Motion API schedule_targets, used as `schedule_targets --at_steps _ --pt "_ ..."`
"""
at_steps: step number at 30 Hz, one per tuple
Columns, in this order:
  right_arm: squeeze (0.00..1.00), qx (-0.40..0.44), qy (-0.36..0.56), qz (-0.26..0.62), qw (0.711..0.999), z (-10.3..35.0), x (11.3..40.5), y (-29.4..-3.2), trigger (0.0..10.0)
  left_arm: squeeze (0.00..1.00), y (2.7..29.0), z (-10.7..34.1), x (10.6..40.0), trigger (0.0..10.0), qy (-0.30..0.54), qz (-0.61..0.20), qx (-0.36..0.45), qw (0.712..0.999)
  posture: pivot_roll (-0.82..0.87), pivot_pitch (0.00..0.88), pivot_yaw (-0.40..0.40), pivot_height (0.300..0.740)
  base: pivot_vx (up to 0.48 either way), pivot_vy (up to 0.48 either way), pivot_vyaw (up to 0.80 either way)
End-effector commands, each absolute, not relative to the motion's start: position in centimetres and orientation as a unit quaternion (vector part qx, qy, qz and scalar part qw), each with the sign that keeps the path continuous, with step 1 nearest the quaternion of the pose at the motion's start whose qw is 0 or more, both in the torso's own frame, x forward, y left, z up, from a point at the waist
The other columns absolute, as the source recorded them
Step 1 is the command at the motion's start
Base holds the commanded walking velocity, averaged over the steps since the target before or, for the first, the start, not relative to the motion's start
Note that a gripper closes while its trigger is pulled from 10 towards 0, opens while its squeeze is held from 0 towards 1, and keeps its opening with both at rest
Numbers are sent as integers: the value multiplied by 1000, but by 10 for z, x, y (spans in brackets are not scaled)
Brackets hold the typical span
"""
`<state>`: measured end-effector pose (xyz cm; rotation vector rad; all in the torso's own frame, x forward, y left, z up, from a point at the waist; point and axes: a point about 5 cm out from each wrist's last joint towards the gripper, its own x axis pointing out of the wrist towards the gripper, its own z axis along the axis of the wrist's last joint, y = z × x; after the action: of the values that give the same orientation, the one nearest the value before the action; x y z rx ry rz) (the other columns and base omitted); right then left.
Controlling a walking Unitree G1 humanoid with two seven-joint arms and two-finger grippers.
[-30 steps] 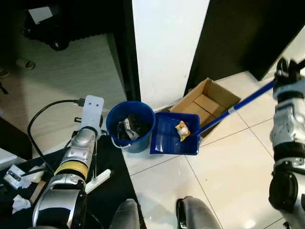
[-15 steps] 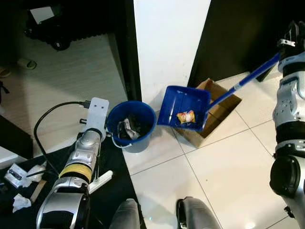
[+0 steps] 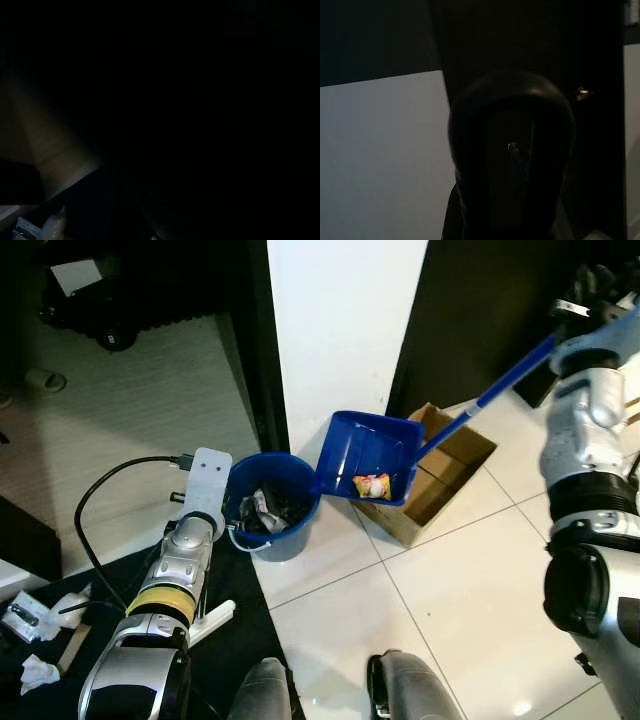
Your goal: Sweep floor
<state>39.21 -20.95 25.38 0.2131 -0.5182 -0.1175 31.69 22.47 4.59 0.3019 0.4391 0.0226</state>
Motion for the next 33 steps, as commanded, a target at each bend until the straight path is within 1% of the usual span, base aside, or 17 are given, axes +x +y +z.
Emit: schedule_targets --at_steps 1,3,6,10,12,13,14,15,17,18,19,20,21,22,28,31,33 --pt "0 125 -321 -49 937 282 391 -195 1451 0 216 41 313 10000 219 0 136 966 -10 57 -85 740 0 0 0" --pt "0 125 -325 -34 937 284 393 -179 2157 0 215 40 312 10000 216 -1 138 967 -11 59 -91 740 0 0 0" --pt "0 127 -328 -27 936 286 394 -172 2196 0 215 40 312 10000 214 -1 138 967 -11 58 -93 740 0 0 0" --pt "0 129 -359 13 924 297 391 -135 2118 0 215 38 309 10000 214 1 135 967 -15 61 -106 740 0 0 0" --pt "0 129 -365 20 922 299 390 -128 2118 0 215 38 308 10000 214 1 135 968 -17 61 -110 740 0 0 0" --pt "0 127 -369 25 920 301 389 -122 2627 0 215 38 308 10000 213 2 134 968 -17 61 -110 740 0 0 0" --pt "0 126 -372 28 919 302 388 -116 3608 0 214 38 308 10000 213 2 133 968 -19 62 -114 740 0 0 0" --pt "0 126 -372 28 919 302 388 -116 3608 0 214 38 308 10000 213 2 133 968 -19 62 -114 740 0 0 0" --pt "0 123 -378 50 916 304 385 -91 5490 0 211 36 305 10000 213 1 129 968 -22 66 -122 740 0 0 0" --pt "0 123 -378 50 916 304 385 -91 5490 0 211 36 305 10000 213 1 129 968 -22 66 -122 740 0 0 0" --pt "0 123 -379 54 916 304 384 -87 7843 0 211 35 305 10000 214 0 129 968 -22 66 -122 740 0 0 0" --pt "0 127 -376 75 915 301 380 -71 10000 0 210 34 303 10000 215 0 127 968 -23 70 -129 740 0 0 0" --pt "0 127 -376 75 915 301 380 -71 10000 0 210 34 303 10000 215 0 127 968 -23 70 -129 740 0 0 0" --pt "0 132 -371 89 915 298 378 -61 10000 0 208 32 301 10000 218 -2 125 968 -22 71 -131 740 0 0 0" --pt "0 148 -349 81 922 289 378 -59 10000 0 208 31 299 10000 221 -4 123 967 -18 72 -135 740 0 0 0" --pt "0 158 -311 29 937 268 383 -83 10000 0 210 29 296 10000 227 -1 122 966 -13 73 -131 740 0 0 0" --pt "0 156 -302 -7 941 259 385 -108 9961 0 213 28 296 10000 229 1 126 965 -14 74 -123 740 0 0 0"
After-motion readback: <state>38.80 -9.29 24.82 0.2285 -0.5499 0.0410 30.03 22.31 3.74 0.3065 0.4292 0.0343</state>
